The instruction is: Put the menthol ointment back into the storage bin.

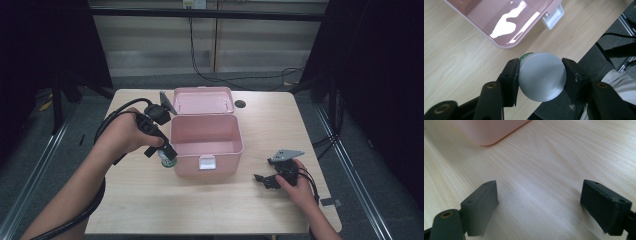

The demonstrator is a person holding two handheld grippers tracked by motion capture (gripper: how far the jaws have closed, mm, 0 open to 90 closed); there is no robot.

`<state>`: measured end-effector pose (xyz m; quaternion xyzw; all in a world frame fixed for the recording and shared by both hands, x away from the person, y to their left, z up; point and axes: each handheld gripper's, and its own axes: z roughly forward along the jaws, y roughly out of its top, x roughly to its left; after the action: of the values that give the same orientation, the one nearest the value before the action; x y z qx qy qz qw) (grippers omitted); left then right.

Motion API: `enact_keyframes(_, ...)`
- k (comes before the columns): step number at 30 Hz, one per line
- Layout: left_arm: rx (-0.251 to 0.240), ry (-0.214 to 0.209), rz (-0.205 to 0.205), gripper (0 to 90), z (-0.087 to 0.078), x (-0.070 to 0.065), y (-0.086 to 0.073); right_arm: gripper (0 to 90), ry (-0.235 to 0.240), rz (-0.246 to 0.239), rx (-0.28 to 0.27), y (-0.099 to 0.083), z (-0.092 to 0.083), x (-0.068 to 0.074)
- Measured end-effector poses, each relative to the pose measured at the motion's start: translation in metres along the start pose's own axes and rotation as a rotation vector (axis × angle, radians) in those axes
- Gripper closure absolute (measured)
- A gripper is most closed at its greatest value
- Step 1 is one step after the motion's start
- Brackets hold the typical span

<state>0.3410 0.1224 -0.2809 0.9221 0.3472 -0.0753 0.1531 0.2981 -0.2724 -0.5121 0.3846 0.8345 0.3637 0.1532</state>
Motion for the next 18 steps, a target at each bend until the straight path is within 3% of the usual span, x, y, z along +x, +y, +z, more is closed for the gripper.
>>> enact_keyframes(18,-0.027,0.025,-0.020,50.2,-0.009,0.006,0.022,13.9,0.000,0.000,0.002,0.000,0.000,0.000)
